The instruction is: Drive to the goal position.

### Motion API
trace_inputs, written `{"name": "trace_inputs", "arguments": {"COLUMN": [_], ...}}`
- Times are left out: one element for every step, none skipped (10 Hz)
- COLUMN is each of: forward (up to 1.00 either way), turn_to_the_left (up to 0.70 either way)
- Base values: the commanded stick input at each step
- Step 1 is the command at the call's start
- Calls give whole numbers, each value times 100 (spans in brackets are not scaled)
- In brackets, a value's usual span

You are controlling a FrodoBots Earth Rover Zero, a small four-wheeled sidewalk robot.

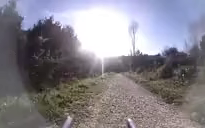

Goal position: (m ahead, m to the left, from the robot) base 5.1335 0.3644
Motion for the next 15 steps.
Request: {"name": "trace_inputs", "arguments": {"forward": [50, 50, 50, 50, 50, 50, 50, 50, 50, 50, 50, 50, 50, 50, 50], "turn_to_the_left": [0, 0, 0, 0, 0, 0, 0, 0, 0, 0, -2, -23, -43, -46, -8]}}
